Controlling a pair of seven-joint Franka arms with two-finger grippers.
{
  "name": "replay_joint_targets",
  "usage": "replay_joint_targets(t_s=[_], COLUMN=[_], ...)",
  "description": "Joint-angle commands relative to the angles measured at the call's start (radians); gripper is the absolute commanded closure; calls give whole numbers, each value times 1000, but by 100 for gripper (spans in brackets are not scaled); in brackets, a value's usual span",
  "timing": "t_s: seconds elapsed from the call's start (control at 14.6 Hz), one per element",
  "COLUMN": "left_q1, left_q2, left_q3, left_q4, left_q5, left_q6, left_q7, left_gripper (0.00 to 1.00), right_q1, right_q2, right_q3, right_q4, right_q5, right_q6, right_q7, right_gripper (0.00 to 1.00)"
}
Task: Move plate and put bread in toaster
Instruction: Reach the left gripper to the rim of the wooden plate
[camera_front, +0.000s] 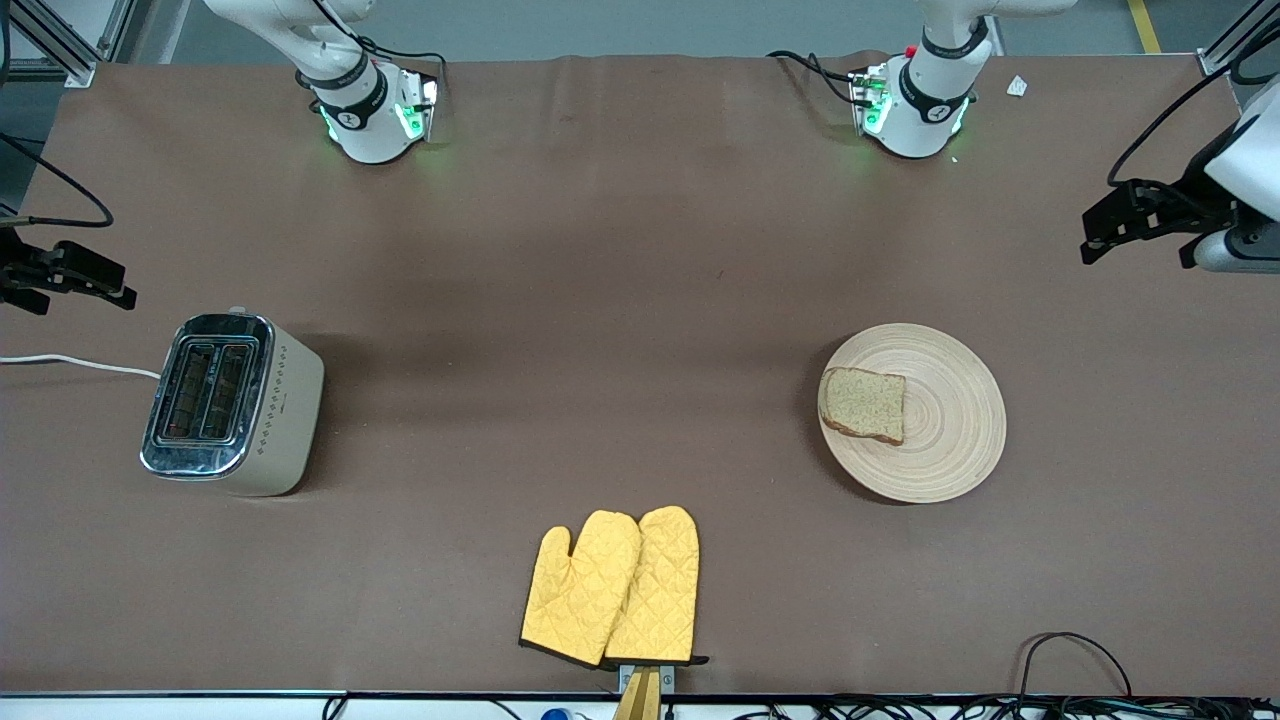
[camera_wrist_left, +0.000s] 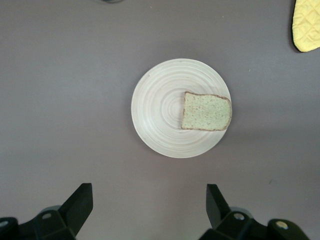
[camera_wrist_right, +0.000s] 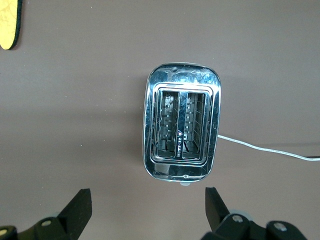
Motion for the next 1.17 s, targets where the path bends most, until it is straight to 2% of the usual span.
replay_joint_targets(t_s=[0.0, 0.27, 0.41, 0.69, 0.96, 1.1], left_q1=[4, 30, 100, 230, 269, 335], left_q2=[21, 53, 77, 260, 453, 528], left_q3=[-5, -3, -3, -5, -5, -6], left_q4=[37, 31, 22, 29, 31, 29], left_q5=[47, 38, -35, -270, -313, -440], left_q6=[-11, -19, -27, -28, -16, 42], left_q7=[48, 3, 2, 119, 195, 235], left_gripper=[0, 0, 0, 0, 0, 0], right_q1=[-3, -5, -6, -8, -6, -8], right_q2=[-12, -12, -12, -14, -14, -12], right_q3=[-1, -1, -1, -2, -2, -2], right_q4=[-6, -6, -8, -9, -9, -9], right_q5=[6, 6, 6, 6, 8, 9], right_q6=[-5, -5, -5, -7, -15, -15], right_q7=[-11, -11, -11, -11, -11, -11], right_gripper=[0, 0, 0, 0, 0, 0])
